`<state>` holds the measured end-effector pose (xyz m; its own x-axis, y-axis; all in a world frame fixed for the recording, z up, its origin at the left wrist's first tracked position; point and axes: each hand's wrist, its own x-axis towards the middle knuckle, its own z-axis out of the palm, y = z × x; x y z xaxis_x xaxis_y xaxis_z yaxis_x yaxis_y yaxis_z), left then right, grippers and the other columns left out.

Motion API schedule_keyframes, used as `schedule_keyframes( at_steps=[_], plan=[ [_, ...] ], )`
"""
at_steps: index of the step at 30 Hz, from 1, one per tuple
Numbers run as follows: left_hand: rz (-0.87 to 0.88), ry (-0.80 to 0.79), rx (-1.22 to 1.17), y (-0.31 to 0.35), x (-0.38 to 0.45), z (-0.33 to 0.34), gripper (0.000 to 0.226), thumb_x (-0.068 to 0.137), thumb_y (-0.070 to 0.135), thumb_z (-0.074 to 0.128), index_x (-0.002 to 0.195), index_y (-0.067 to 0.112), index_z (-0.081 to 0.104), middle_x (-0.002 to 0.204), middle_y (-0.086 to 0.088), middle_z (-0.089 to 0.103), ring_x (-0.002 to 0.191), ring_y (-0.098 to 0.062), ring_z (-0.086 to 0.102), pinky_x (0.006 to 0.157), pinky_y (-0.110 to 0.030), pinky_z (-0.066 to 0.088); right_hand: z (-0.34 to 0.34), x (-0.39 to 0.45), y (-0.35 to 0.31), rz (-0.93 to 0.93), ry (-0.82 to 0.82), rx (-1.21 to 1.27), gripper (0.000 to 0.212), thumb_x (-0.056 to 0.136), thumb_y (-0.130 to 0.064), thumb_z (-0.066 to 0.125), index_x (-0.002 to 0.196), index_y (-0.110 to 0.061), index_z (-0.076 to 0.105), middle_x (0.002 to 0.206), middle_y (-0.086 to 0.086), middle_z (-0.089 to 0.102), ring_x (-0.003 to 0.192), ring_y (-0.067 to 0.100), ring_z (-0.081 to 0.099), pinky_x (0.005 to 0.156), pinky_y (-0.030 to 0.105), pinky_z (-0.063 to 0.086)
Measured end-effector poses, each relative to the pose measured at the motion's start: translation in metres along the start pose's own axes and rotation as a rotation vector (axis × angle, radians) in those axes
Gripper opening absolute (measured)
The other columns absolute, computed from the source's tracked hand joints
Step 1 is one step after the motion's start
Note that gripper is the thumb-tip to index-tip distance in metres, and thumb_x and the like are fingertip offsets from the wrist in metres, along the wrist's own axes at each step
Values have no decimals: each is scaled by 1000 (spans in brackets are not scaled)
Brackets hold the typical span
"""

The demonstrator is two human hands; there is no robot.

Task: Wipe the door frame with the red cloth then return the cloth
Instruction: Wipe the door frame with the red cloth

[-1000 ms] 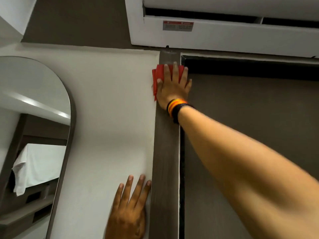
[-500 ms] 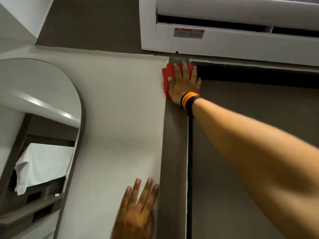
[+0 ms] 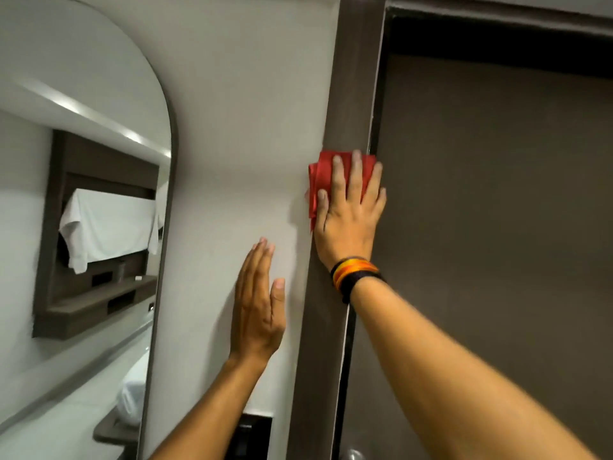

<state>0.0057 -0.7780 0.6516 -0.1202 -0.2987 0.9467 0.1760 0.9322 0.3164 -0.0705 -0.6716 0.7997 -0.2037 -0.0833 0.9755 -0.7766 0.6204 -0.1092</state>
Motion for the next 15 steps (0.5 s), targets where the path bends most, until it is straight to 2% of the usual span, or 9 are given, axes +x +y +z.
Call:
schedule_keyframes(
  at_steps=[2, 4, 7, 9, 12, 14, 15],
  plan=[
    [-64, 18, -23, 7, -9, -4, 57, 106, 43, 31, 159, 21, 34, 166, 1, 36, 154, -6, 28, 127, -25, 28, 11, -57, 6, 7, -27, 12, 60, 106, -45, 30, 162, -29, 15, 172, 4, 8, 158, 39, 1, 125, 62, 15],
    [-78, -46, -25, 12, -24, -7, 60, 105, 48, 34, 159, 21, 34, 165, 1, 37, 151, -1, 27, 125, -18, 25, 19, -115, 11, 32, -82, 41, 62, 106, -45, 31, 162, -28, 13, 172, 5, 7, 159, 38, -1, 125, 62, 14],
    [-108, -160, -16, 15, -60, -10, 62, 103, 51, 35, 157, 22, 38, 161, 0, 41, 149, -6, 34, 123, -24, 31, 28, -196, 19, 64, -158, 105, 64, 104, -44, 35, 162, -30, 11, 173, 4, 7, 159, 37, -1, 123, 62, 17],
    [-163, -212, -6, 14, -85, -9, 58, 102, 51, 36, 153, 24, 43, 154, 1, 46, 142, -8, 41, 119, -27, 38, 32, -242, 25, 67, -212, 121, 70, 102, -42, 44, 162, -31, 9, 173, 3, 5, 159, 36, -1, 123, 61, 16],
    [-275, -339, -1, 14, -122, -5, 50, 104, 49, 42, 151, 32, 43, 150, 4, 48, 130, 0, 44, 108, -20, 44, 32, -301, 33, 75, -354, 127, 90, 95, -43, 62, 163, -29, 5, 173, 5, 4, 159, 36, -3, 126, 59, 9],
    [-358, -401, -6, 14, -141, -5, 49, 102, 47, 49, 150, 33, 45, 148, 5, 51, 124, -1, 47, 102, -16, 43, 26, -327, 35, 83, -484, 126, 89, 97, -45, 57, 163, -28, 0, 173, 5, -3, 158, 34, -12, 127, 58, 4],
    [-387, -413, -10, 14, -150, -7, 49, 101, 44, 54, 148, 32, 47, 146, 6, 52, 122, -1, 47, 100, -15, 42, 21, -333, 36, 99, -558, 140, 85, 99, -44, 50, 162, -29, -6, 172, 2, -12, 157, 31, -21, 128, 58, 2]
  ],
)
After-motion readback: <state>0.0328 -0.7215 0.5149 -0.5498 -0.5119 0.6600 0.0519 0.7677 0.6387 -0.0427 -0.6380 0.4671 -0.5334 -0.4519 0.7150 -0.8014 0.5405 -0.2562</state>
